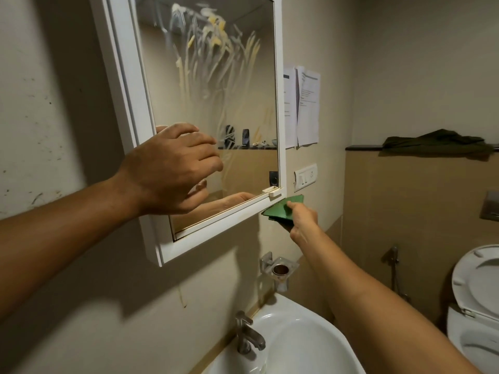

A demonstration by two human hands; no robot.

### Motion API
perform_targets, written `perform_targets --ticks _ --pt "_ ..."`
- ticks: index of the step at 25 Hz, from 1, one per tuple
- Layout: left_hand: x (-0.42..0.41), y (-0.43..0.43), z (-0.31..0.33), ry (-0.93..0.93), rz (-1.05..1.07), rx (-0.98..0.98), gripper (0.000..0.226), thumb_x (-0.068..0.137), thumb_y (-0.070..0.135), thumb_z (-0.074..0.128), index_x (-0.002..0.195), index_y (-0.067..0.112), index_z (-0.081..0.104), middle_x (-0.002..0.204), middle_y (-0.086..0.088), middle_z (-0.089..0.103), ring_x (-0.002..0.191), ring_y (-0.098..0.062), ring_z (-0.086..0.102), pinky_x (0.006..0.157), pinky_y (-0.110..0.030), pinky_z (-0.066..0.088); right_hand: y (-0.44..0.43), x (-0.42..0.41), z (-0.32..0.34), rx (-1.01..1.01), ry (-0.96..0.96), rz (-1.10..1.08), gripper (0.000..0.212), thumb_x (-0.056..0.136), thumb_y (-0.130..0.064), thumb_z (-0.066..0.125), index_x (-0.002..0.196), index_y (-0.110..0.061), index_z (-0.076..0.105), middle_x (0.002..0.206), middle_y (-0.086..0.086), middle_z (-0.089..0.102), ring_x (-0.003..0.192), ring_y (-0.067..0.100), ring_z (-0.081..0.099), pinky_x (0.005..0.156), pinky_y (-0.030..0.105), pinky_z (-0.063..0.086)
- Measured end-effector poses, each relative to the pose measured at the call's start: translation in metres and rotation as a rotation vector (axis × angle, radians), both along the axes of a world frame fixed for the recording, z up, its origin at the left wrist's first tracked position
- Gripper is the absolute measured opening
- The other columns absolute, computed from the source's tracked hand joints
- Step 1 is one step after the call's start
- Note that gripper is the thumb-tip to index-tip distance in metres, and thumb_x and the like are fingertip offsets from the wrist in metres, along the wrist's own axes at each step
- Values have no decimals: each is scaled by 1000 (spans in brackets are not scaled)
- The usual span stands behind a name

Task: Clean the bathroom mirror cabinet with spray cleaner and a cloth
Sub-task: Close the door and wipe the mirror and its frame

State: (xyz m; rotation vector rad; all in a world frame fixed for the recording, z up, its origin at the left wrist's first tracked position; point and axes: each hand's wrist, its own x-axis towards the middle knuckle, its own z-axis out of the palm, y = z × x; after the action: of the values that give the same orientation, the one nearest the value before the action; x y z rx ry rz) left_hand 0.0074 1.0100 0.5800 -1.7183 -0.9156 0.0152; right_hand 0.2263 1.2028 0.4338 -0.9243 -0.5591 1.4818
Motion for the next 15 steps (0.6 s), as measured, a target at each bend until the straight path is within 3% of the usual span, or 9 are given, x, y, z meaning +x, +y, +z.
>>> perform_targets --ticks 5,8,10,15 --pt "-1 2 0 -1 -8 8 45 92 41 48 119 13 71 124 -16 70 124 -37 61 108 -53 42 1 -20 3 17 -95 -45 18 86 4 74 92 -2 59 93 15 70 88 34 73 78 44 64" --pt "-2 3 0 -14 -31 13 44 92 40 49 118 12 70 123 -17 71 123 -38 61 106 -54 43 1 -21 4 -24 -95 16 15 89 3 71 90 -4 58 97 19 72 83 35 74 57 39 64" --pt "-1 3 -1 -12 -43 11 44 92 40 49 118 11 70 123 -17 70 122 -38 62 105 -54 44 -7 -21 5 -31 -95 94 14 91 -1 70 103 -1 63 99 20 73 80 34 74 46 33 58" --pt "3 1 0 1 -28 10 46 95 40 43 120 11 68 124 -16 70 122 -37 61 105 -53 43 -50 -36 0 -60 -54 222 19 92 -7 70 110 0 66 102 19 75 85 31 75 51 32 58"
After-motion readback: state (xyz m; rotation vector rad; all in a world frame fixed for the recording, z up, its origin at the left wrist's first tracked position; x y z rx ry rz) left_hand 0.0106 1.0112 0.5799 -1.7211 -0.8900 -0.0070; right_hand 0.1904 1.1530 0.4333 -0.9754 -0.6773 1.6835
